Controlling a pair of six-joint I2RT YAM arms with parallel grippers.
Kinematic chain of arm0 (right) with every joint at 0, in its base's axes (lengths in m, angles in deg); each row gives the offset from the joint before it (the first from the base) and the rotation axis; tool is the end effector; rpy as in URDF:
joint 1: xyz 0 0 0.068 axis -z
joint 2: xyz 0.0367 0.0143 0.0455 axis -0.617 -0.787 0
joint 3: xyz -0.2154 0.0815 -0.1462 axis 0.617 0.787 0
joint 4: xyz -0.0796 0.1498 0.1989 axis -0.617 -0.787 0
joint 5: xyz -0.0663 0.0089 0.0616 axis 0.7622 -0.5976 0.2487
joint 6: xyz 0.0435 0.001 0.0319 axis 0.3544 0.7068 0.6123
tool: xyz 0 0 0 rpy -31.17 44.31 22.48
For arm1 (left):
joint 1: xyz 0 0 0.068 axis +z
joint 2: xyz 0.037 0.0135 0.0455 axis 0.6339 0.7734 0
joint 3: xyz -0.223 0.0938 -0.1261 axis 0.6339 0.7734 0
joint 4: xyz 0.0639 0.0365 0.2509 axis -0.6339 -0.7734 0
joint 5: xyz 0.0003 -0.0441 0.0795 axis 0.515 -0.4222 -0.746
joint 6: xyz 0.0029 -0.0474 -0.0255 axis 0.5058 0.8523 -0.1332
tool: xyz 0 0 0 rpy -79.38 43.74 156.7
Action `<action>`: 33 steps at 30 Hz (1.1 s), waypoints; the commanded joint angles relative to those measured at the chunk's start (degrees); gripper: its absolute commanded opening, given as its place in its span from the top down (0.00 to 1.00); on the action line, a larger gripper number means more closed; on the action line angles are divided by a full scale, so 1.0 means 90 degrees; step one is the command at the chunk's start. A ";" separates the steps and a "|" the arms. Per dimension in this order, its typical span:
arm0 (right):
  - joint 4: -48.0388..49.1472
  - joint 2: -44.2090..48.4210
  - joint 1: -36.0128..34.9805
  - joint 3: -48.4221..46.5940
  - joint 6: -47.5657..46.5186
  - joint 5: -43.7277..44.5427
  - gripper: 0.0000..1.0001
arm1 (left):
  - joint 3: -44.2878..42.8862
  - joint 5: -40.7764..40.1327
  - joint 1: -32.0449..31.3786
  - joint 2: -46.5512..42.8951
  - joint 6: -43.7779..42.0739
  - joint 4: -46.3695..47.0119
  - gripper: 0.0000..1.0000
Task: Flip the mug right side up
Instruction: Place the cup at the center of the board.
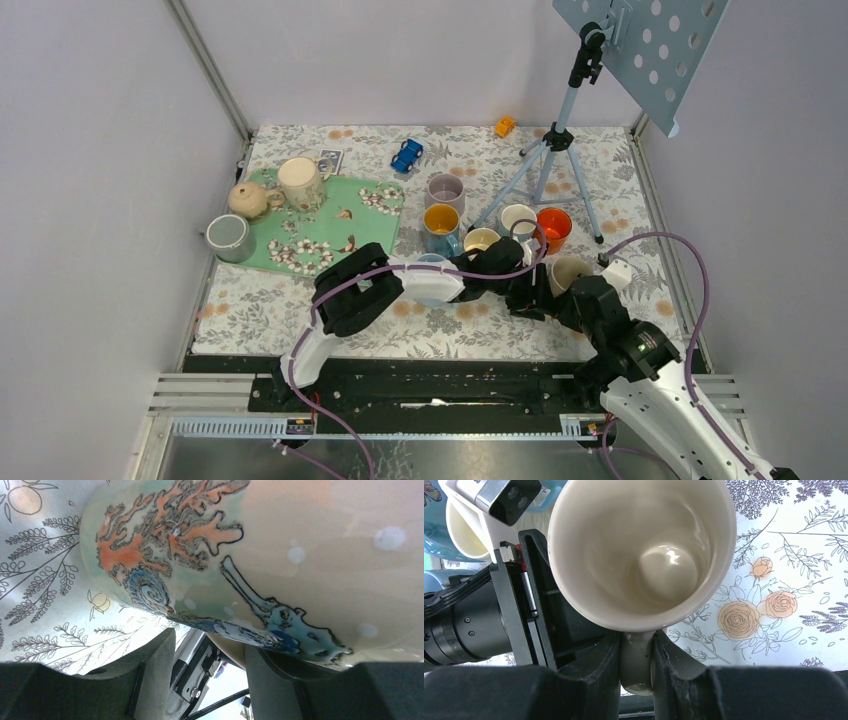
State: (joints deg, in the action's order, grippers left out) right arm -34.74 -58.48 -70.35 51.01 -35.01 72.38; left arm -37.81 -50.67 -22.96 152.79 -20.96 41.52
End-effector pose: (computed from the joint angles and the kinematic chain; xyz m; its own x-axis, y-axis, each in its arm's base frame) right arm 0.0933 0.0434 0.2357 -0.5636 0.4271 -0.7071 0.2049 0.9015 0.3812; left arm 0.2059 -0.4280 0.1465 -0.9833 0.1346 -0.1224 0.1707 0.4494 -0.8769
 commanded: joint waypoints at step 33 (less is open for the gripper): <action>0.0849 0.0143 -0.0091 -0.0009 0.0339 -0.0200 1.00 | 0.0566 -0.0817 0.0184 -0.1125 -0.0711 -0.0648 0.42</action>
State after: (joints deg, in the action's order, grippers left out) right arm -31.95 -58.22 -70.72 51.79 -33.57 69.73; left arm -33.09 -57.38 -21.41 145.45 -26.14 34.20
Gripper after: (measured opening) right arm 0.296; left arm 0.584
